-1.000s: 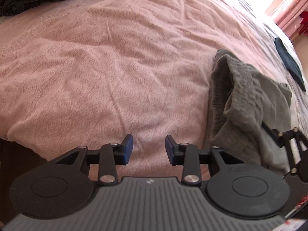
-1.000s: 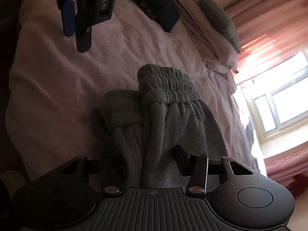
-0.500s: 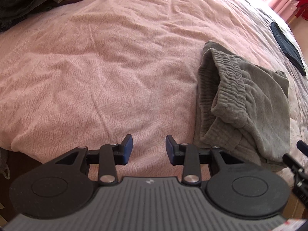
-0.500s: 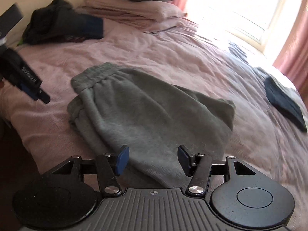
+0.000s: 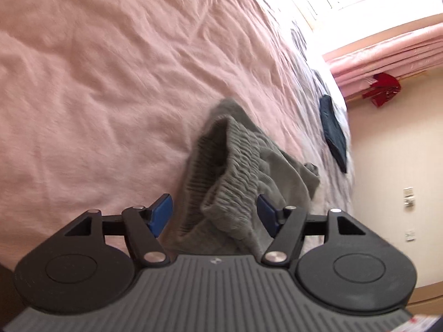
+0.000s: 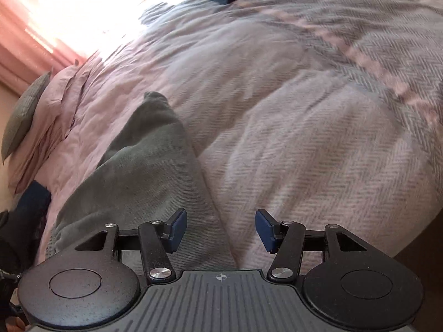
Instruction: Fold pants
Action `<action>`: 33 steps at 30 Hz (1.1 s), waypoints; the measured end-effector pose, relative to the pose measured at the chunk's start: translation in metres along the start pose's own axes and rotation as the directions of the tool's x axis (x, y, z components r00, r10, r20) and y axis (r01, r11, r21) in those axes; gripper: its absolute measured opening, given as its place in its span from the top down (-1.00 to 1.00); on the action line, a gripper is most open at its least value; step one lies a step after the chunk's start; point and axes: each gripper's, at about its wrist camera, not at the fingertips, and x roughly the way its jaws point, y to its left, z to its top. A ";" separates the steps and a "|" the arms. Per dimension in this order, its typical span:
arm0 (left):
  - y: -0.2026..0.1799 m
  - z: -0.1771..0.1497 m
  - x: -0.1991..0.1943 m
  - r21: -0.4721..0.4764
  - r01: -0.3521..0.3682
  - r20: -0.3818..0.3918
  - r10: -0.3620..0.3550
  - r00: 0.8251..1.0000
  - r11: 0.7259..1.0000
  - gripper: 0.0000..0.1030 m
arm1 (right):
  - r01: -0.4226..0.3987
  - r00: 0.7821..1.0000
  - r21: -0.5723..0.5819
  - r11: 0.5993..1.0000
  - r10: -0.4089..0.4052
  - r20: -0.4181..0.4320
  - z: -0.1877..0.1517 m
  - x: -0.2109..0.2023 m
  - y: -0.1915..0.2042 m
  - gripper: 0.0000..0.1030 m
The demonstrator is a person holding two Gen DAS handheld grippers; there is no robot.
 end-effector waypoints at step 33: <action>-0.004 -0.024 0.010 -0.006 -0.001 0.008 0.001 1.000 1.000 0.19 | -0.023 0.998 -0.033 0.999 0.021 -0.059 -0.002 0.022 -0.014 -0.01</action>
